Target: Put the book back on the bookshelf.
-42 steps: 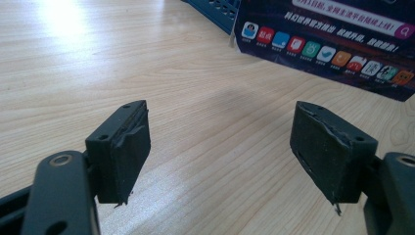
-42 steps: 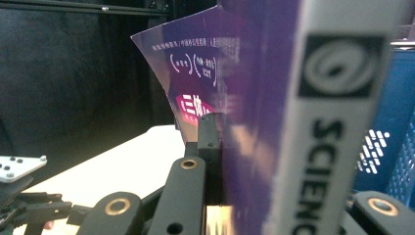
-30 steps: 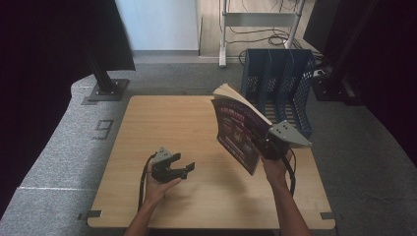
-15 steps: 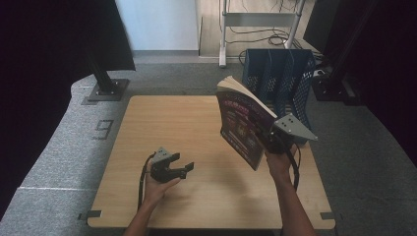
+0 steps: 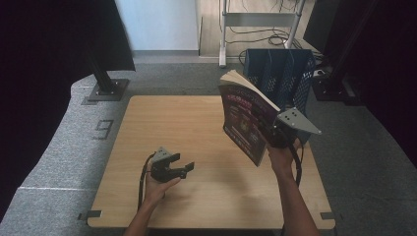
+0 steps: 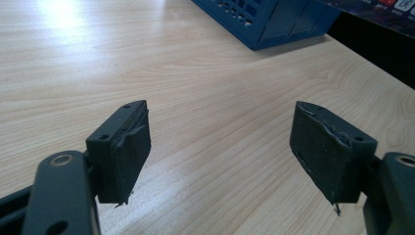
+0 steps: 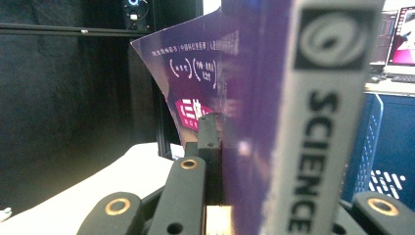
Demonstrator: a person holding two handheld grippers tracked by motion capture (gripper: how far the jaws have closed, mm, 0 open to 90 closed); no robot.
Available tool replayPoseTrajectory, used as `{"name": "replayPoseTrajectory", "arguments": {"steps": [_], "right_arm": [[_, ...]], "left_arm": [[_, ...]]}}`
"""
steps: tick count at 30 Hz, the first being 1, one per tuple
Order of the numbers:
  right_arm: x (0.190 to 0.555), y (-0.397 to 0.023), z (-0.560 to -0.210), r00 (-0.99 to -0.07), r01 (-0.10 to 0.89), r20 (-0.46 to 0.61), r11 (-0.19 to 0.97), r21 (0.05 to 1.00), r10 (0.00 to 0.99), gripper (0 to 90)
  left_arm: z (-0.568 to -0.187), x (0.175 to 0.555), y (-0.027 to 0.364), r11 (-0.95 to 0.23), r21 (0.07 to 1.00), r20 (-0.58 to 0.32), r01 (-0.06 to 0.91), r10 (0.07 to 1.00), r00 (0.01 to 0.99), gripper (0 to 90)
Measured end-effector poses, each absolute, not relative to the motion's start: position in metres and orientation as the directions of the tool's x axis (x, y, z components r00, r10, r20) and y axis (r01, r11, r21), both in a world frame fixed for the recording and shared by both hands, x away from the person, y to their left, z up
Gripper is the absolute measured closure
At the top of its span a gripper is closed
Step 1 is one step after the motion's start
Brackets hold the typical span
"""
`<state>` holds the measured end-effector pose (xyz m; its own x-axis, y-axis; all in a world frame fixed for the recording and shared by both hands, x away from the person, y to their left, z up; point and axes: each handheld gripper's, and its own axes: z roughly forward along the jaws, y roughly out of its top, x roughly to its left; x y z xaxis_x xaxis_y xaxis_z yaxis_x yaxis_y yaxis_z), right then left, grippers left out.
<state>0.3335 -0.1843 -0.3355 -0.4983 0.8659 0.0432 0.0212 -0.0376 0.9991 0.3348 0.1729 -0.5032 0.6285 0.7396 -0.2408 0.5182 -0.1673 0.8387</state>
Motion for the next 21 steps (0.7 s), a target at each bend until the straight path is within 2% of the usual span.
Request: {"name": "replayPoseTrajectory", "arguments": {"steps": [21], "right_arm": [[0.348, -0.194, -0.332, -0.447, 0.024, 0.05, -0.044, 0.999, 0.893, 81.7]], "left_arm": [[-0.504, 0.334, 0.17, -0.181, 0.836, -0.233, 0.518, 0.737, 0.634, 23.4]]}}
